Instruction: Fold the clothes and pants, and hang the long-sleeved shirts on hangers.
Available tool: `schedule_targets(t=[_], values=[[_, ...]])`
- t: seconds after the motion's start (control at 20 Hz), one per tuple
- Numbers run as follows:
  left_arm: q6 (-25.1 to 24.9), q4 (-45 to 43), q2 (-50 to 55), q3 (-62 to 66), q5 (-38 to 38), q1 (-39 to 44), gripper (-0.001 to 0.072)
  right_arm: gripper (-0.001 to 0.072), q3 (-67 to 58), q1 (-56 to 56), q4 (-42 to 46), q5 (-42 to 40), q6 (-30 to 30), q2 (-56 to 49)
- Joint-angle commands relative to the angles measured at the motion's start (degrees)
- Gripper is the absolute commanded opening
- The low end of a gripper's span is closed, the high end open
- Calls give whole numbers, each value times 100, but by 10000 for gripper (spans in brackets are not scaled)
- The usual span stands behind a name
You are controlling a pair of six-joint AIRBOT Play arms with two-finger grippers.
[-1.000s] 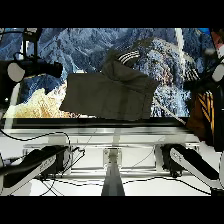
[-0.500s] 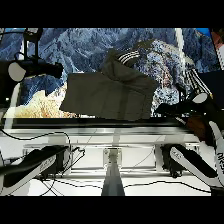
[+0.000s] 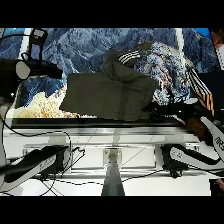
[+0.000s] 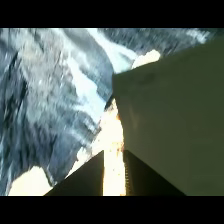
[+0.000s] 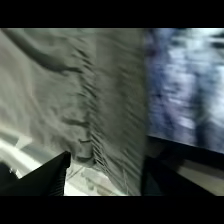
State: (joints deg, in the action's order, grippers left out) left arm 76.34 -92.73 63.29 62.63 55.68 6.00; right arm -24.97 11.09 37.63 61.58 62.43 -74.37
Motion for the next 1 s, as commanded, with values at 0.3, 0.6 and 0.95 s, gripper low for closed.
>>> schedule_targets(t=[0.3, 0.6, 0.95], values=[[-393, 1213, 837, -17, 2542, -2590, 239, 84, -533, -505, -136, 634, -1117, -275], [-1290, 2553, 1021, -868, 2533, -3600, 490, 27, -1189, -505, 70, 791, -1113, -168], [-2500, 4301, 1624, -1869, 1394, -3464, 475, 27, -1325, -507, 138, 789, -1113, -101]])
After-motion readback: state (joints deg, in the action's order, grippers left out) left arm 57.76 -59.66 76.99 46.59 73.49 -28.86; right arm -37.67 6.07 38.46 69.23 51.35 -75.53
